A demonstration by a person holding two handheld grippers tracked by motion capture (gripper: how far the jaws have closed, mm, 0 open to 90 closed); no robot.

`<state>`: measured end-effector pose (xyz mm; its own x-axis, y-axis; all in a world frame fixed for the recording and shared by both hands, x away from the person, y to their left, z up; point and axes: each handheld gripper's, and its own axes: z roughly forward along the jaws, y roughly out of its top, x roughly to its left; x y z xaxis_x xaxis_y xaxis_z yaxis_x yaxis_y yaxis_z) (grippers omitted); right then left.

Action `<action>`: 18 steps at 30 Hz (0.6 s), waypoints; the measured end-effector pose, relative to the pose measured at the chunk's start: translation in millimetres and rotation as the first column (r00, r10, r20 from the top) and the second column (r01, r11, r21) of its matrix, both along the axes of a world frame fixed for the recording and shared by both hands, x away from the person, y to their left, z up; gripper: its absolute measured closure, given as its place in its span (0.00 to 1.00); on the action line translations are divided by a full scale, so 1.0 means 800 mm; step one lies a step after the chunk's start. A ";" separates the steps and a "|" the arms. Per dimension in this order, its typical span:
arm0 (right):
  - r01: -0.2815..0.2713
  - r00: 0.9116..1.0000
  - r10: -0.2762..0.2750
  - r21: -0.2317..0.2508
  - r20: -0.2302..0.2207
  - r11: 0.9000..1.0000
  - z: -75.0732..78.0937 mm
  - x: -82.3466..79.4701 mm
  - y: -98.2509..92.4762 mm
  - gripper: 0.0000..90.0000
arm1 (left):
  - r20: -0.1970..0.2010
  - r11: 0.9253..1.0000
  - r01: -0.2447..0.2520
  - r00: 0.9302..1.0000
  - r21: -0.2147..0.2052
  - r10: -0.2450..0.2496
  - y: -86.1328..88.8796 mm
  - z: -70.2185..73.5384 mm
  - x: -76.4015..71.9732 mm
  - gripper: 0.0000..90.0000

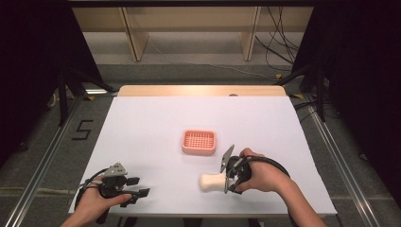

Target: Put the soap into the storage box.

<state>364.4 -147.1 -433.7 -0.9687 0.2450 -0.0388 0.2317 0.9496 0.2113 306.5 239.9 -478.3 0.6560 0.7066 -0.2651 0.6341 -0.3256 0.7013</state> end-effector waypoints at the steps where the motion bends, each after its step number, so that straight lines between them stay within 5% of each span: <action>1: 0.000 1.000 0.000 0.000 0.000 1.000 0.000 0.000 0.000 0.47 | 0.000 1.000 0.000 1.000 0.000 0.000 0.000 0.000 0.000 0.38; 3: -0.033 0.999 0.033 -0.001 0.012 0.999 0.001 0.005 0.006 0.46 | -0.002 1.000 0.001 1.000 0.001 -0.001 0.000 0.000 0.000 0.38; 5: 0.004 1.000 -0.004 0.005 -0.004 1.000 0.001 0.003 0.010 0.45 | -0.002 1.000 0.001 1.000 0.001 -0.001 0.000 0.000 0.000 0.38; 13: -0.043 0.999 0.043 -0.012 0.009 0.999 0.000 0.012 0.025 0.44 | 0.003 1.000 0.002 1.000 -0.001 -0.002 0.000 0.000 0.000 0.38; 15: 0.001 1.000 -0.001 -0.015 -0.013 1.000 0.001 0.009 0.027 0.44 | 0.002 1.000 0.000 1.000 -0.001 0.000 0.000 0.000 0.000 0.38; 17: -0.042 0.999 0.042 -0.015 -0.001 0.999 -0.001 0.015 0.032 0.44 | 0.001 1.000 0.000 1.000 -0.002 0.000 0.000 0.000 0.000 0.38; 18: -0.018 1.000 0.017 -0.022 -0.008 1.000 0.000 0.013 0.034 0.44 | 0.001 1.000 -0.001 1.000 -0.002 0.001 0.000 0.000 0.000 0.38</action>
